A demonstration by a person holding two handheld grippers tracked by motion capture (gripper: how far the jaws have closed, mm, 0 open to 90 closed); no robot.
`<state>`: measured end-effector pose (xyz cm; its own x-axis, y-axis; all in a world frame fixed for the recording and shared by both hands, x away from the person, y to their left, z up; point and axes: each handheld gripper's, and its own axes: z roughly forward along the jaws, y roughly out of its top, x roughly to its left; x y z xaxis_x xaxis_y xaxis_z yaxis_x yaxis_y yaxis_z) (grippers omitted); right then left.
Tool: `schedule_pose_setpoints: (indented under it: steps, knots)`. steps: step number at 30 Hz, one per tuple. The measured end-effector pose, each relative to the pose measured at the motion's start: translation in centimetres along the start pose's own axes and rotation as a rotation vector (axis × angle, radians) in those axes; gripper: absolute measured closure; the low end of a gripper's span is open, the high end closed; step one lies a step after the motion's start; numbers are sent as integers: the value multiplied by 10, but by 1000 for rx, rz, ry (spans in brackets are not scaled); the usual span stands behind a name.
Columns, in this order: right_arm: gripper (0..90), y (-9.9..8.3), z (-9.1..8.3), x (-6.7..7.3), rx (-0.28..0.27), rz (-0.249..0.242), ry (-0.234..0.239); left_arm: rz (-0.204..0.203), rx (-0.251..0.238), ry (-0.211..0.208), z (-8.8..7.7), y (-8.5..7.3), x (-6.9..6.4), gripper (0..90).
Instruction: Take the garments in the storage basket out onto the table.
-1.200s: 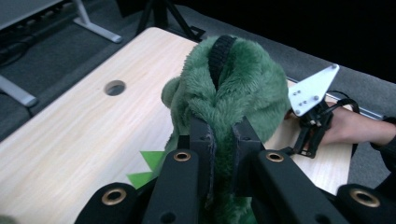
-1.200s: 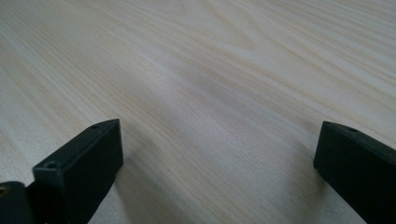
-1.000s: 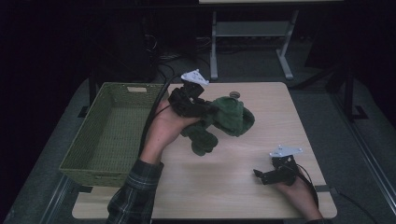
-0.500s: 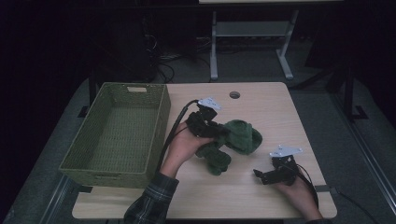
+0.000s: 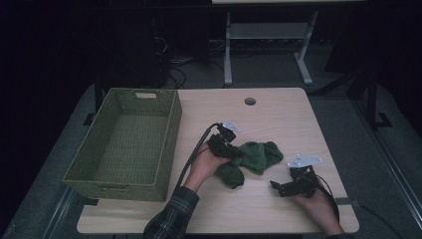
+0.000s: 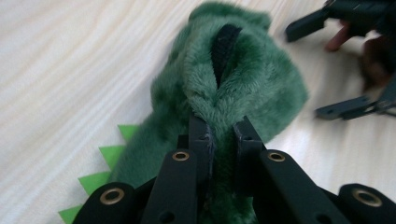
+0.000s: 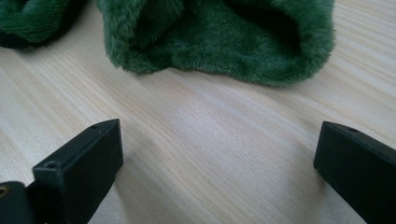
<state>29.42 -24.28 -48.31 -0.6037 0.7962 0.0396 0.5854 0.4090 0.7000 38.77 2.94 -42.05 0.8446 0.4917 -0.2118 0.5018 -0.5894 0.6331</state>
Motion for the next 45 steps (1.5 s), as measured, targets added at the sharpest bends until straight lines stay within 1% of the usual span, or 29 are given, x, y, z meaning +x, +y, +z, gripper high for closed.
schedule_pose_setpoints:
  steps: [2,4,6,7,8,9,10,11,12,13,14,15,17,18,20,21,24,27,28,32,33,34,35,36,39,40,41,42,45]
  knots:
    - [11,0,0,0,0,0,0,-4,27,2,7,-5,4,812]
    - [10,0,0,0,0,1,0,-9,29,3,11,-8,5,810]
    - [11,0,0,0,0,1,0,-5,40,-1,13,-10,7,802]
    - [10,0,0,0,0,0,0,-7,38,-3,14,-10,7,773]
    - [11,0,0,0,0,0,0,3,41,-2,13,-10,7,746]
    - [11,0,0,0,0,0,0,10,39,-3,12,-9,6,746]
    - [10,0,0,0,0,0,0,8,36,-6,11,-9,5,691]
    - [10,0,0,0,0,0,0,18,38,-6,9,-8,5,691]
    - [10,0,0,0,0,1,0,18,34,-5,7,-7,3,649]
    - [11,0,0,0,0,0,0,27,36,-6,5,-6,2,604]
    - [10,0,0,0,0,0,0,21,23,-7,3,-6,1,556]
    - [10,0,0,0,0,0,0,34,31,1,0,-5,0,515]
    - [11,0,0,0,0,0,0,40,15,8,-7,-4,-2,463]
    - [11,0,0,0,0,0,0,33,-2,6,-10,-3,-4,445]
    - [11,0,0,0,0,0,0,40,-31,8,-19,-2,-7,421]
    - [10,0,0,0,0,0,0,37,-41,8,-23,-2,-8,405]
    - [11,0,0,0,0,0,0,38,-58,-2,-33,-3,-12,404]
    - [11,0,0,0,0,-1,0,39,-63,-2,-43,-7,-17,404]
    - [11,0,0,0,0,-1,0,47,-65,0,-46,-9,-18,404]
    - [10,0,0,0,-1,-1,0,53,-71,10,-54,-19,-24,404]
    - [10,0,0,0,-1,-1,0,65,-69,16,-56,-22,-25,403]
    - [10,0,0,0,-1,0,0,56,-73,23,-59,-26,-26,394]
    - [11,0,0,0,-1,0,0,63,-78,28,-61,-30,-27,378]
    - [11,0,0,0,-1,-1,0,58,-86,30,-62,-33,-28,367]
    - [10,0,0,0,0,0,0,58,-105,60,-68,-46,-29,322]
    - [10,0,0,0,0,1,0,58,-113,70,-69,-50,-30,276]
    - [10,0,0,0,0,1,0,64,-113,88,-70,-55,-31,276]
    - [11,0,0,0,0,0,0,65,-114,107,-71,-62,-32,254]
    - [11,0,0,0,0,1,0,54,-121,143,-74,-79,-35,189]
